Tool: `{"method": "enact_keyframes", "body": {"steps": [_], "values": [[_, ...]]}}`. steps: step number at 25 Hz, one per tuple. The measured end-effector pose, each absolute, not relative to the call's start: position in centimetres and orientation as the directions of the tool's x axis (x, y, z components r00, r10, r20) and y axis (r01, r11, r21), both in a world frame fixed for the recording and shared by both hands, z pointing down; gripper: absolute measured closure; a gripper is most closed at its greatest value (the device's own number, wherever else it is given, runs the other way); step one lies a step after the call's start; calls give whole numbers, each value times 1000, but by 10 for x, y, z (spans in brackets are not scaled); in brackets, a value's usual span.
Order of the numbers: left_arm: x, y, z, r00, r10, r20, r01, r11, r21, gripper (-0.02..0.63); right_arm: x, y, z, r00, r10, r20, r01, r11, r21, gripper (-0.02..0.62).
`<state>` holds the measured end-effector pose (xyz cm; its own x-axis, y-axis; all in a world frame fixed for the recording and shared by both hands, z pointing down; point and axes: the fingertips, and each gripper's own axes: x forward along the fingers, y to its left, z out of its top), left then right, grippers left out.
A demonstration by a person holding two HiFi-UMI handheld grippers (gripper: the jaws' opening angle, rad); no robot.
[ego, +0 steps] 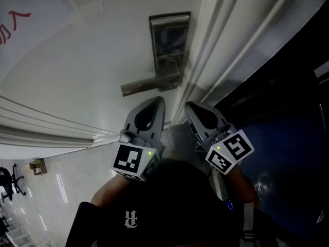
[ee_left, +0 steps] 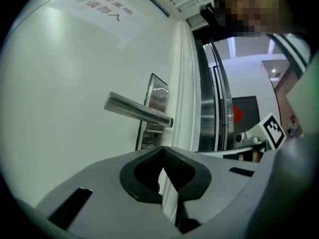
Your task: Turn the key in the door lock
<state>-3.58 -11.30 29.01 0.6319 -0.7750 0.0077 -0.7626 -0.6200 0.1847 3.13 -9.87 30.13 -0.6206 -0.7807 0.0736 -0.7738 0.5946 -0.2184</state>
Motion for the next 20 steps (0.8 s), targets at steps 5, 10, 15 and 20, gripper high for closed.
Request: {"method": "enact_keyframes", "body": {"steps": [5,10,15,20], "values": [[-31,-114,290,659,-752,6,-742,-648,173,600,29,-104,302,-595,-799,81,-793,569,-219,580],[-34,-118,289,671,-741,3,-731,-662,164,600,25,-107,303,-580,-810,83,-803,552,-223,580],[-35,-121,290,688,-726,9,-717,-678,161,600,21,-110,304,-569,-818,87,-812,542,-218,580],[-36,-123,290,691,-723,5,-715,-682,153,600,16,-113,304,-575,-813,90,-809,549,-213,580]]}}
